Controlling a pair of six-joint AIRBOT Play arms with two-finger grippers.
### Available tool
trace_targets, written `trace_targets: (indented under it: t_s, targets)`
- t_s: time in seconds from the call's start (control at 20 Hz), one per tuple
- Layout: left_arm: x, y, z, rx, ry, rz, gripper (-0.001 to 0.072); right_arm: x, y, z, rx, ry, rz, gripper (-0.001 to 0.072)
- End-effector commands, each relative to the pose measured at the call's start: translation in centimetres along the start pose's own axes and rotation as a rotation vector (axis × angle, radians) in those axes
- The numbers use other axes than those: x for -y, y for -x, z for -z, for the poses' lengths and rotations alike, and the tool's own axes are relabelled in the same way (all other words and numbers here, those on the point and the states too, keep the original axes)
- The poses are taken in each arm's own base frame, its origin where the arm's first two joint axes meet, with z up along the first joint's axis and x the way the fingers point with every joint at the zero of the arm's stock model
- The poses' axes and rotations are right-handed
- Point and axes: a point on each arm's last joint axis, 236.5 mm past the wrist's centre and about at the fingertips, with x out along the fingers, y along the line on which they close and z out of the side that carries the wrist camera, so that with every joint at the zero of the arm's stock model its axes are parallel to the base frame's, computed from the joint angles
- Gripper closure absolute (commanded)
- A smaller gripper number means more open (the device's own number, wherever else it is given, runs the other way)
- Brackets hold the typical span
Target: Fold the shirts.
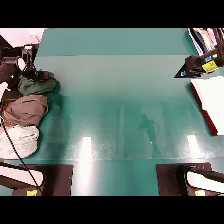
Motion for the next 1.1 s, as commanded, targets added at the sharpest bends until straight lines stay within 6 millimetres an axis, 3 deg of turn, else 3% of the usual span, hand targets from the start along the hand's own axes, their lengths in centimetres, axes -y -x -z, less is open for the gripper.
trace_targets:
  t_s: [0.0, 0.1, 0.15, 0.2, 0.3, 0.35, 0.45, 0.5, 0.55, 0.65, 0.75, 0.85, 1.0, 1.05]
  targets:
    - [0.3, 1.3, -1.0, 0.0, 0.028, 0.025, 0.068, 0.0, 0.0, 0.0, 0.002, -0.002, 0.0, 0.069]
    - [1.5, 5.4, -3.8, 0.069, -0.009, 0.055, 0.068, -0.2, 0.2, -0.1, 0.014, 0.002, 0.0, 0.069]
    - [2.7, 8.9, -5.8, 0.142, -0.062, 0.076, 0.068, -0.3, 0.5, -0.5, 0.035, 0.006, 0.002, 0.069]
    - [4.3, 13.3, -7.8, 0.23, -0.122, 0.114, 0.068, -0.4, 0.9, -1.0, 0.069, 0.01, 0.006, 0.069]
    - [9.0, 23.2, -9.8, 0.397, -0.251, 0.249, 0.068, -0.9, 2.2, -2.3, 0.161, 0.023, 0.014, 0.069]
    - [11.7, 28.3, -9.7, 0.474, -0.325, 0.336, 0.068, -1.2, 3.0, -2.9, 0.209, 0.031, 0.018, 0.069]
    - [16.7, 37.6, -7.5, 0.599, -0.457, 0.529, 0.068, -1.9, 4.8, -4.0, 0.305, 0.049, 0.025, 0.069]
    - [19.0, 41.4, -5.6, 0.633, -0.518, 0.632, 0.068, -2.3, 5.7, -4.4, 0.352, 0.058, 0.028, 0.069]
    - [20.6, 43.6, -3.5, 0.631, -0.57, 0.717, 0.068, -2.7, 6.6, -4.8, 0.391, 0.066, 0.03, 0.069]
    - [22.9, 44.5, 1.0, 0.512, -0.665, 0.835, 0.0679, -3.4, 8.0, -5.1, 0.448, 0.081, 0.032, 0.069]
    - [24.4, 42.7, 3.3, 0.41, -0.71, 0.872, 0.068, -3.9, 9.0, -4.8, 0.474, 0.093, 0.034, 0.069]
    - [26.1, 39.0, 4.6, 0.306, -0.698, 0.901, 0.0679, -4.3, 9.5, -4.5, 0.484, 0.1, 0.034, 0.069]
    - [28.5, 30.7, 7.4, 0.083, -0.643, 0.926, 0.0678, -4.7, 9.9, -3.6, 0.472, 0.109, 0.035, 0.069]
    - [28.9, 27.7, 7.6, 0.038, -0.591, 0.908, 0.063, -4.7, 9.9, -3.2, 0.462, 0.111, 0.035, 0.069]
